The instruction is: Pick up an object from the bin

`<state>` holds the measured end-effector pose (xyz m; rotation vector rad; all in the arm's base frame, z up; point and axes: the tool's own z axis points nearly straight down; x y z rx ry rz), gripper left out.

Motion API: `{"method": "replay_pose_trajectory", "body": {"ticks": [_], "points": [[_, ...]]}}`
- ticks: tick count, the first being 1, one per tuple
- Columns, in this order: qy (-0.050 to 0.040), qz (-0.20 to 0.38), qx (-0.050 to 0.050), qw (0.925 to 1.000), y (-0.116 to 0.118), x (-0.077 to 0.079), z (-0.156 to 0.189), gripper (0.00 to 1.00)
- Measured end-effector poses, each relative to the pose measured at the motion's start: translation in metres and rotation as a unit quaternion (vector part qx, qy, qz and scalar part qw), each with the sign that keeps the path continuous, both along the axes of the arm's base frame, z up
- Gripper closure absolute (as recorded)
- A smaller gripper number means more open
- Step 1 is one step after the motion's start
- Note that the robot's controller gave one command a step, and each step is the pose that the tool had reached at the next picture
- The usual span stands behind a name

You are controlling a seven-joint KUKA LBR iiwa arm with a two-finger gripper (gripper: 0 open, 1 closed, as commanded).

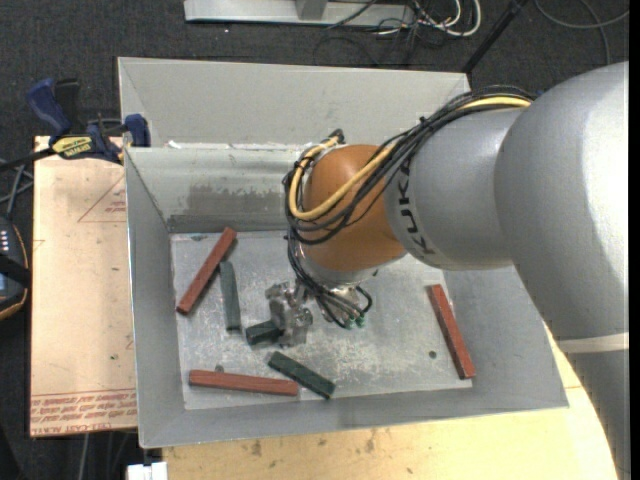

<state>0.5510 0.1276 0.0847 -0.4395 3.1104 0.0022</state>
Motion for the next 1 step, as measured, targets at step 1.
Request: {"method": "replay_pose_trajectory", "body": {"ticks": [1], "points": [[0.0,0.0,0.0,1.0,-0.0001,0.0,0.0001,1.0]]}}
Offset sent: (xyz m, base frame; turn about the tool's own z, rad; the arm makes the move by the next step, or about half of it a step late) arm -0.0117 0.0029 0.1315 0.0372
